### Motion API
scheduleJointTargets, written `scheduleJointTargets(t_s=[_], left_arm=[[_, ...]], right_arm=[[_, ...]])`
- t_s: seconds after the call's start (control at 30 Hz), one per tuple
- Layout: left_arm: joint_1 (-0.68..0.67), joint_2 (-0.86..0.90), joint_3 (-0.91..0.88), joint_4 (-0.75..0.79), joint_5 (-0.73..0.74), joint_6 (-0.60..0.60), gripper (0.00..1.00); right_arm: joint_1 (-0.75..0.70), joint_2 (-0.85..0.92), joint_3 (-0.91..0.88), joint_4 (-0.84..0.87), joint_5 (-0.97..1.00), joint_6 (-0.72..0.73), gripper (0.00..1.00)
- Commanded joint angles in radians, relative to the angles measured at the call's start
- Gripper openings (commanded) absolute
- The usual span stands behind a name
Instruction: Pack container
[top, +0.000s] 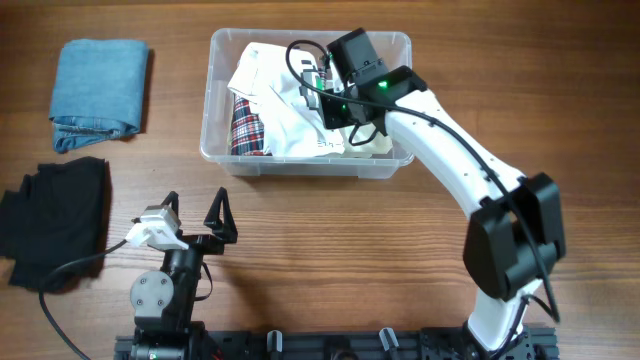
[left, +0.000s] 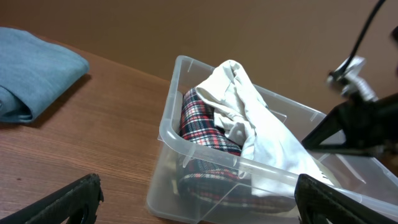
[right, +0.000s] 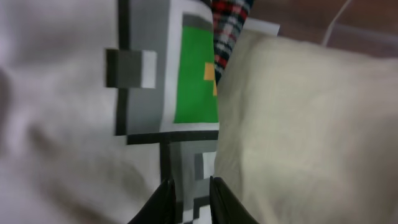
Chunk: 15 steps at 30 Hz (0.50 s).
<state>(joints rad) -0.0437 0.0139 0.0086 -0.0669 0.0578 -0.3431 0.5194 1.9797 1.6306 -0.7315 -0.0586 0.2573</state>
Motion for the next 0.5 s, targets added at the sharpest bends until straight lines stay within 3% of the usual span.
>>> scheduleJointTargets(t_s=[0.0, 0.13, 0.27, 0.47], left_arm=[[0.007, -0.007, -0.003, -0.006, -0.003, -0.002, 1.0], [0.007, -0.007, -0.003, -0.006, -0.003, -0.002, 1.0], [0.007, -0.007, -0.003, -0.006, -0.003, -0.002, 1.0], [0.007, -0.007, -0.003, -0.006, -0.003, -0.002, 1.0]], right_arm=[[0.004, 0.077, 0.014, -0.006, -0.01, 0.017, 0.18], [0.006, 0.085, 0.015, -0.005, -0.054, 0.031, 0.34], [0.027, 0.085, 0.015, -0.004, -0.099, 0.031, 0.37], [0.085, 0.084, 0.015, 0.029, -0.15, 0.031, 0.51]])
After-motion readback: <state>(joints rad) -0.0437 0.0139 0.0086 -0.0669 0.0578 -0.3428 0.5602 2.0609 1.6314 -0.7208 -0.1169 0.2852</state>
